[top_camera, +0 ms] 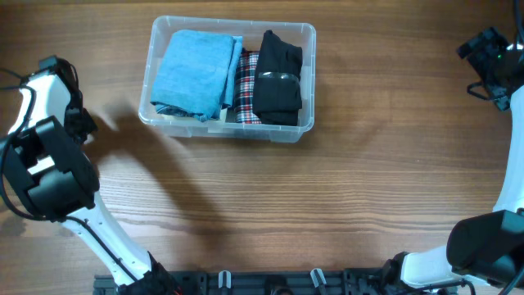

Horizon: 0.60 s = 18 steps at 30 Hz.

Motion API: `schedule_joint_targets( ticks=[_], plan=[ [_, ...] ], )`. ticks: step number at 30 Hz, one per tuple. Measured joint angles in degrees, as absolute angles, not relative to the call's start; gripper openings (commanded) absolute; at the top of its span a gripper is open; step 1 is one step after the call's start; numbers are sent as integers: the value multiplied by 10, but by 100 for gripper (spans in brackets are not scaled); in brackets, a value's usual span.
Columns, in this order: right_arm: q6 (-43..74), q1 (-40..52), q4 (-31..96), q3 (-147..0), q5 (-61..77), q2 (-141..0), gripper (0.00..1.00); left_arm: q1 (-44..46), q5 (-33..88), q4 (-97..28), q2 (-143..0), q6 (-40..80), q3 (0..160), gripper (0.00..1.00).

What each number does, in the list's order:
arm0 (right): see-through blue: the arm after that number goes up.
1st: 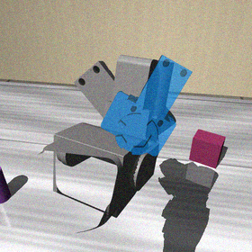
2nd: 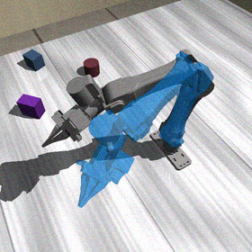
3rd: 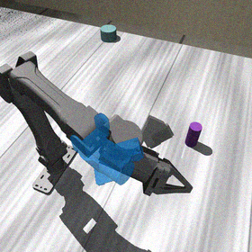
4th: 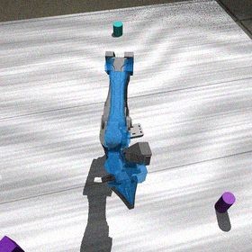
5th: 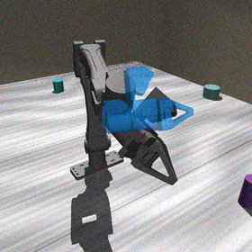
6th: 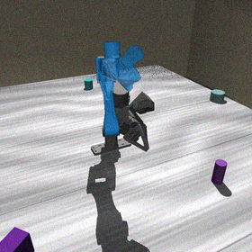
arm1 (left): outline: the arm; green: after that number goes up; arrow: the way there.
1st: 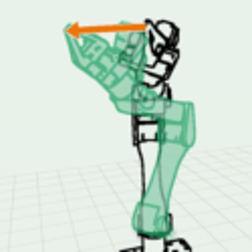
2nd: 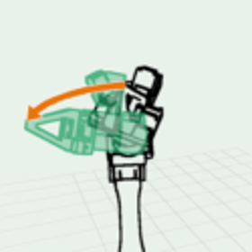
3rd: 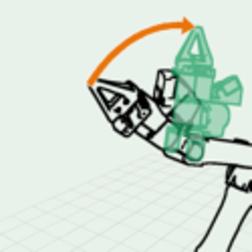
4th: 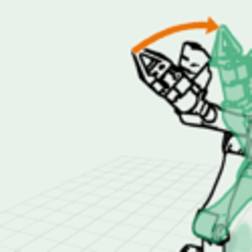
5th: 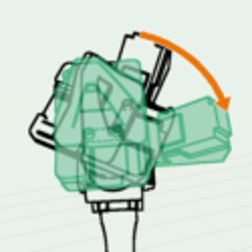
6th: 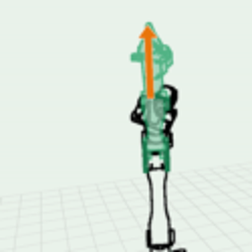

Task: Pack container
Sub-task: 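Grasp the white shirt and place it on top of the towel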

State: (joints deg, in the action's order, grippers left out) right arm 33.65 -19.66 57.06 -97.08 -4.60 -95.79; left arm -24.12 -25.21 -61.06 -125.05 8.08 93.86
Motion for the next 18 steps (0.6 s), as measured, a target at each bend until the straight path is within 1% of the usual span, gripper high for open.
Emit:
schedule_joint_targets(
  ticks=[5,7,9,11,12,18],
  plan=[
    [336,-197,570,-971,-46,-958,100,-238,-157,-693,-1232,85,1075,4],
    [336,-197,570,-971,-46,-958,100,-232,-119,-711,-1211,81,1115,4],
    [336,-197,570,-971,-46,-958,100,-212,-54,-715,-1172,64,1154,4],
    [336,-197,571,-971,-46,-958,100,-189,0,-717,-1140,46,1172,4],
    [336,-197,570,-971,-46,-958,100,-164,15,-717,-1113,41,1183,4],
    [337,-197,570,-971,-46,-958,100,-44,54,-699,-1029,30,1223,4]
  ],
)
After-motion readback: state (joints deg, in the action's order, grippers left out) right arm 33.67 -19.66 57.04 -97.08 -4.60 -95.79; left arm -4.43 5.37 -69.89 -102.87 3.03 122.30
